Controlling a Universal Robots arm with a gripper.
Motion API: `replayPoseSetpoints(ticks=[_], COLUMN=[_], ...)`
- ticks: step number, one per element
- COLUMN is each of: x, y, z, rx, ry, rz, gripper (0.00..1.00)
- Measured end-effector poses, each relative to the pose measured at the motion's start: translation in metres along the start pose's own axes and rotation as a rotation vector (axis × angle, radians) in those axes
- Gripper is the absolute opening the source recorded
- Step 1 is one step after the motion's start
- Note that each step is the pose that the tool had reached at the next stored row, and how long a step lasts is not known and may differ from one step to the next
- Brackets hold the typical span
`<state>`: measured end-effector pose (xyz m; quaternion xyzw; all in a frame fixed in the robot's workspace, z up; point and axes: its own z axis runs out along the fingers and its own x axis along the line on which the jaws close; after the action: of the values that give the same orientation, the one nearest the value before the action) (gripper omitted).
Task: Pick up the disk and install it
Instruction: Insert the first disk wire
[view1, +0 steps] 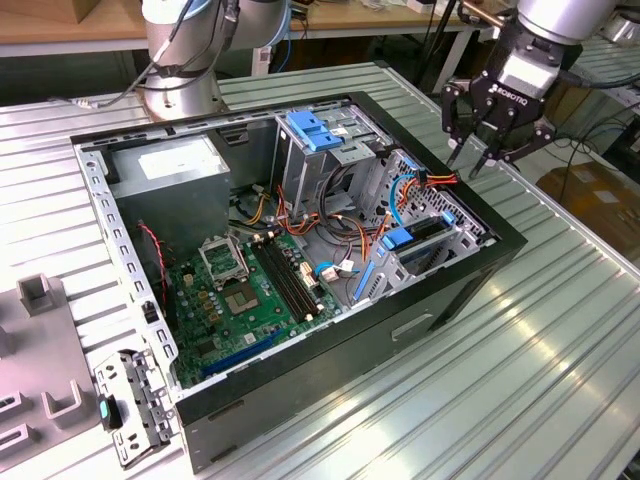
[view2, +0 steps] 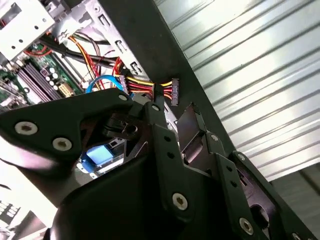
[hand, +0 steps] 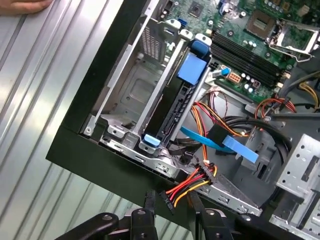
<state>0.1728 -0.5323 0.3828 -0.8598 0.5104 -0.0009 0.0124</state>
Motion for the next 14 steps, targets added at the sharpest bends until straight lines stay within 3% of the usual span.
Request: replayPoseSetpoints(ticks=[6, 8, 14], x=[0.0004, 0.0006, 0.0025], y=[-0.0006, -0.0009, -0.0044], z=[0.0058, 0.0077, 0.0120], rx=[-0.0016, -0.0022, -0.0027], ry=[-0.0006, -0.0020, -0.0029], rz=[-0.089, -0.151, -0.217], gripper=[0.39, 0.39, 0.39])
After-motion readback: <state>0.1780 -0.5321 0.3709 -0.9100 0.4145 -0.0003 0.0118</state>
